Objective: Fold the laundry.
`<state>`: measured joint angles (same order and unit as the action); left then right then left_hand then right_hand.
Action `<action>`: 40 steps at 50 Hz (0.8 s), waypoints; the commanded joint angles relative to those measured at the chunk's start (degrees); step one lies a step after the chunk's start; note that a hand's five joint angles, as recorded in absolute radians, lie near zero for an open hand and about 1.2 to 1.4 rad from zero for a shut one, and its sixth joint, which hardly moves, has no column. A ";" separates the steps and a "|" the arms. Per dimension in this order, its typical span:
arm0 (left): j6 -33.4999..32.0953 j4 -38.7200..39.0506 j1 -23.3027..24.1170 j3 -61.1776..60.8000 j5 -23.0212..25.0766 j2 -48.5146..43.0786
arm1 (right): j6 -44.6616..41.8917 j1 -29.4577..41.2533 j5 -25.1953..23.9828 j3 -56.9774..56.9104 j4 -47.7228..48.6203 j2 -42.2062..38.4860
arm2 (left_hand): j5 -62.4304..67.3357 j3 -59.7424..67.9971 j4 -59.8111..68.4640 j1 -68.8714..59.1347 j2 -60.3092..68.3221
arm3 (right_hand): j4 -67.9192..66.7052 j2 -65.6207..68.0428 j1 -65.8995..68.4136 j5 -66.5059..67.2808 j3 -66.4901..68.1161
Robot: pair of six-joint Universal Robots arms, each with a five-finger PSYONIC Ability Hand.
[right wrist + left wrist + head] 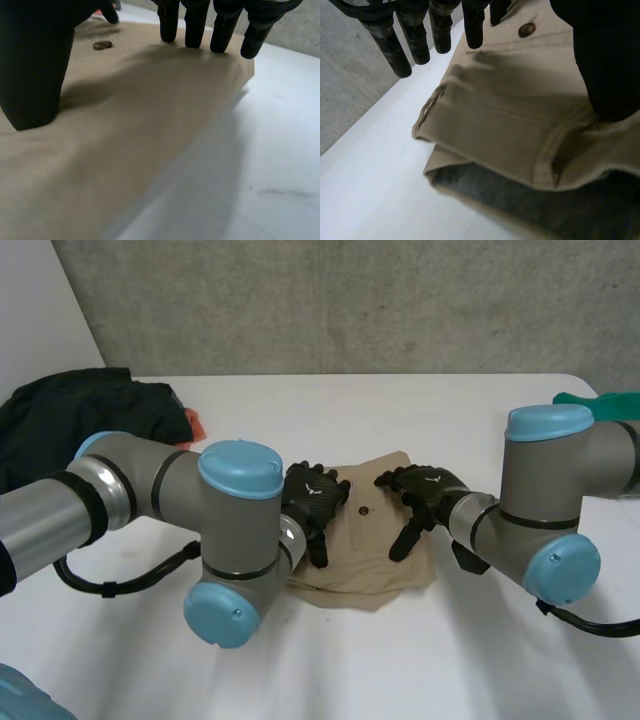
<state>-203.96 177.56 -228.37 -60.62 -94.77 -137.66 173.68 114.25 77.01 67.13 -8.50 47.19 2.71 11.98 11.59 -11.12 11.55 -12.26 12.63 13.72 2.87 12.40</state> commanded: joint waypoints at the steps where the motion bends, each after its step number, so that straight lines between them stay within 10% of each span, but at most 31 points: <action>1: -4.08 -0.10 -0.15 0.85 -1.03 0.55 | -6.33 0.62 2.88 -1.21 -0.11 0.52 | -2.16 -1.42 -1.04 0.57 -0.99 | 2.26 -2.63 -3.72 -2.87 -2.40; 13: -1.80 0.33 -0.06 0.24 2.66 11.70 | -6.42 0.97 5.06 8.08 5.57 14.48 | -2.71 -1.98 -1.59 1.12 -1.55 | 2.26 -2.63 -3.72 -2.87 -2.40; 20: 6.10 1.12 -4.09 -5.46 15.55 24.61 | -8.97 3.16 9.91 24.61 20.18 25.13 | -2.50 -1.76 -1.38 0.91 -1.33 | 2.26 -2.63 -3.72 -2.87 -2.40; 28: 10.68 0.60 -5.77 -10.13 29.02 28.68 | -15.12 10.37 9.74 38.68 34.06 24.09 | -1.99 -1.26 -0.87 0.40 -0.83 | 2.26 -2.63 -3.72 -2.87 -2.40; 40: 10.86 -0.28 -5.51 -12.24 34.66 28.94 | -21.01 12.66 10.35 39.40 44.79 14.42 | -1.99 -1.26 -0.87 0.40 -0.83 | 2.26 -2.63 -3.72 -2.87 -2.40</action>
<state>-193.03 177.33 -234.16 -72.73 -60.98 -108.56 155.22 127.09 87.14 107.97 33.63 64.34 2.70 11.98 11.59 -11.12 11.55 -12.26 12.63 13.72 2.73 12.40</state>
